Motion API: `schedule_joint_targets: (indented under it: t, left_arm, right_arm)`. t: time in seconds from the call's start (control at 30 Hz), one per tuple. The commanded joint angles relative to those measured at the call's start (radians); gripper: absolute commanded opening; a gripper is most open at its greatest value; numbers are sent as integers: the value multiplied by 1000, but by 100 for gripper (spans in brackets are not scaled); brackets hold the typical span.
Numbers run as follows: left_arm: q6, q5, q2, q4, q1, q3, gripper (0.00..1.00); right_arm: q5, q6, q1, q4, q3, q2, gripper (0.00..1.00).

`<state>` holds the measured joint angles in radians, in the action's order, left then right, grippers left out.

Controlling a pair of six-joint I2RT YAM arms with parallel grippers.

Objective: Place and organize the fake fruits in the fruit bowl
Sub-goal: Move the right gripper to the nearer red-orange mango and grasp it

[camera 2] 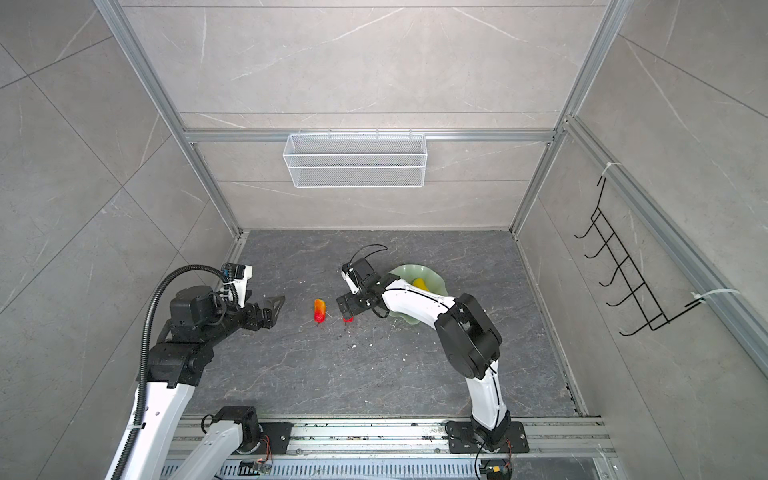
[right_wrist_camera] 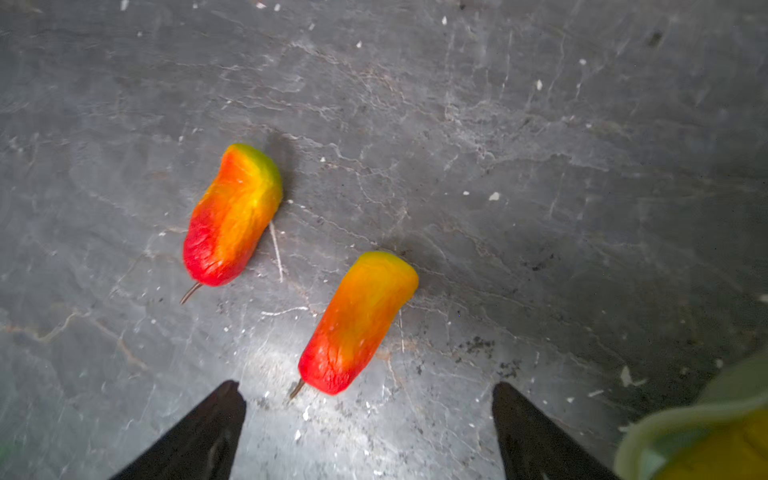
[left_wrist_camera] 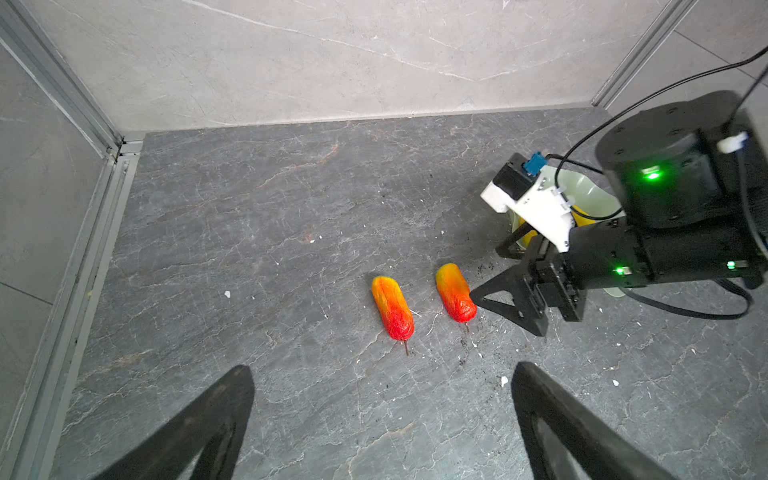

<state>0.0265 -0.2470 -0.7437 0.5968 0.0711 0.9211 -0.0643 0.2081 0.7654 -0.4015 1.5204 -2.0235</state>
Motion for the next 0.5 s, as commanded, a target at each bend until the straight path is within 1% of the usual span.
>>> schedule_joint_targets:
  t: [0.0,0.23,0.33,0.4,0.47]
  left_arm:
    - [9,-20,3,-37,-7,-5,100]
    - [13,-16,-3,-37,-6,-5,100]
    - [14,-12,-6,-35,-6,-5,100]
    - [16,-11,-9,-35,-8,-8,100]
    - [16,-8,-11,-34,-8,-5,100]
  right_arm:
    - [14,60,8,7,63,-49,91]
    - [11,91,15,-17,157,-167,82]
    - [11,95,15,-45,200,-210,72]
    - [15,97,15,-61,218,-228,67]
    - [17,98,14,-73,225,-237,66]
